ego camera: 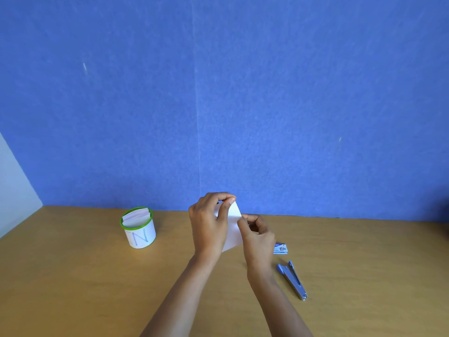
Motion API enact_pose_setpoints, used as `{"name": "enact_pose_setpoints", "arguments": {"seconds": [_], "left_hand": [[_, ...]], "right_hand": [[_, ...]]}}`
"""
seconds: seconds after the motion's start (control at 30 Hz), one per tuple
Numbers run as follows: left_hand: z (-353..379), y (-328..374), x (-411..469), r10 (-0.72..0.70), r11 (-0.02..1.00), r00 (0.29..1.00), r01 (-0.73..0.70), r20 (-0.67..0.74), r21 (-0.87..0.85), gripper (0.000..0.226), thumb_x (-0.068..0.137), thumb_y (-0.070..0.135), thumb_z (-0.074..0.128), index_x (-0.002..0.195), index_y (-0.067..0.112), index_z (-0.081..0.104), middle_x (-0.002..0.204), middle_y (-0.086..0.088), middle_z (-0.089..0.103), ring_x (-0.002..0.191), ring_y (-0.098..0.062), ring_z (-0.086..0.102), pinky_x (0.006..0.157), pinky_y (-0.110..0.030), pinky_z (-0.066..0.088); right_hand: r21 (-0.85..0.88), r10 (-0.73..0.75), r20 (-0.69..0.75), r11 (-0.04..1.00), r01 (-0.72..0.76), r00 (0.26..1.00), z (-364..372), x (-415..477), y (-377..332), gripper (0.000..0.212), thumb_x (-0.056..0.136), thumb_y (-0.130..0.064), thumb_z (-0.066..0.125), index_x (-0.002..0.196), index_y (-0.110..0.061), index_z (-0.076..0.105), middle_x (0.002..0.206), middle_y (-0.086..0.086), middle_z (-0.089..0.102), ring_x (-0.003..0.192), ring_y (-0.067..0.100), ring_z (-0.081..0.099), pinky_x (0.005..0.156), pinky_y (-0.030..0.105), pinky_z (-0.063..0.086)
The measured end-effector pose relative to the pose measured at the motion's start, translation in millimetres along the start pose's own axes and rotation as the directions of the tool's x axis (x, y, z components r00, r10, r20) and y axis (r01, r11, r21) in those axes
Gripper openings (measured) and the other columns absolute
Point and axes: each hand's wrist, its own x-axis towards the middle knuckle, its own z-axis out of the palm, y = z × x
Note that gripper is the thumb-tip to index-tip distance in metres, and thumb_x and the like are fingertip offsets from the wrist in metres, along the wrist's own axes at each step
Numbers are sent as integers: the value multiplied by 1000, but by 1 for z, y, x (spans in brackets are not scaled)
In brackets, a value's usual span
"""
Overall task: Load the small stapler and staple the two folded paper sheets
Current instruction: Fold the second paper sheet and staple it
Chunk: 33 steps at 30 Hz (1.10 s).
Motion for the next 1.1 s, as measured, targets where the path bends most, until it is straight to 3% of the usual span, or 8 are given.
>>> {"name": "enact_pose_setpoints", "arguments": {"seconds": [0.13, 0.33, 0.5, 0.7, 0.8, 0.9, 1.0, 1.1], "left_hand": [[2, 1, -5, -70, 996, 993, 63, -95, -69, 9, 86, 20, 61, 79, 22, 67, 84, 20, 65, 85, -8, 63, 83, -42, 51], [-13, 5, 28, -176, 964, 970, 136, -167, -228, 22, 91, 20, 60, 81, 40, 60, 88, 18, 64, 85, 6, 60, 78, -5, 43], [-3, -7, 23, -433, 860, 901, 415, 5, -298, 14, 91, 23, 60, 81, 33, 64, 89, 16, 65, 80, 3, 56, 70, -9, 42], [-3, -14, 15, -642, 642, 720, 693, 263, -328, 14, 92, 18, 57, 101, 12, 67, 93, 0, 66, 81, -12, 62, 70, -19, 49], [-11, -11, 14, -608, 636, 576, 765, 546, -99, 15, 91, 16, 54, 93, 6, 65, 66, 4, 54, 58, -10, 48, 50, -13, 38], [-20, -10, 7, -445, 651, 477, 753, 758, -92, 15, 85, 20, 54, 76, 9, 59, 59, 7, 55, 55, -10, 51, 53, -19, 40], [-25, -6, 9, -473, 680, 525, 728, 708, -86, 11, 77, 28, 61, 73, 20, 68, 71, 6, 67, 65, -12, 62, 59, -22, 47], [-29, -11, 17, -491, 603, 666, 725, 561, -332, 16, 89, 23, 61, 81, 19, 75, 86, 1, 75, 80, -12, 69, 72, -23, 53]], "right_hand": [[-44, 40, -43, 998, -42, 998, -8, 3, 10, 10, 74, -16, 64, 67, -23, 65, 61, -12, 63, 57, 1, 53, 54, 12, 43], [-17, 276, -130, 960, -280, 952, -36, -5, 39, 13, 83, -21, 61, 71, -20, 64, 71, -7, 60, 66, 11, 52, 61, 24, 43], [280, 10, 172, 958, -59, 985, -17, -4, -1, 17, 93, -26, 56, 106, -24, 66, 102, -3, 69, 87, 11, 66, 74, 23, 55], [20, -290, 287, 955, 296, 913, -11, -9, -18, 28, 87, -22, 66, 106, -41, 64, 117, -19, 57, 101, 7, 63, 80, 15, 48], [-85, -366, 300, 910, 406, 881, -9, -8, -17, 17, 84, -22, 69, 93, -36, 68, 120, -25, 53, 119, 3, 50, 87, 13, 44], [-79, -343, 328, 918, 388, 880, -10, -7, -19, 8, 83, -26, 67, 86, -34, 65, 112, -22, 60, 111, 2, 54, 75, 22, 52], [-158, -357, 332, 892, 424, 873, -14, -6, -22, 12, 86, -26, 63, 85, -39, 62, 92, -22, 68, 92, -1, 62, 68, 9, 43], [-256, -453, 298, 810, 528, 840, -18, -5, -23, 18, 88, -29, 61, 86, -47, 61, 95, -28, 67, 93, -5, 62, 74, 11, 43]]}}
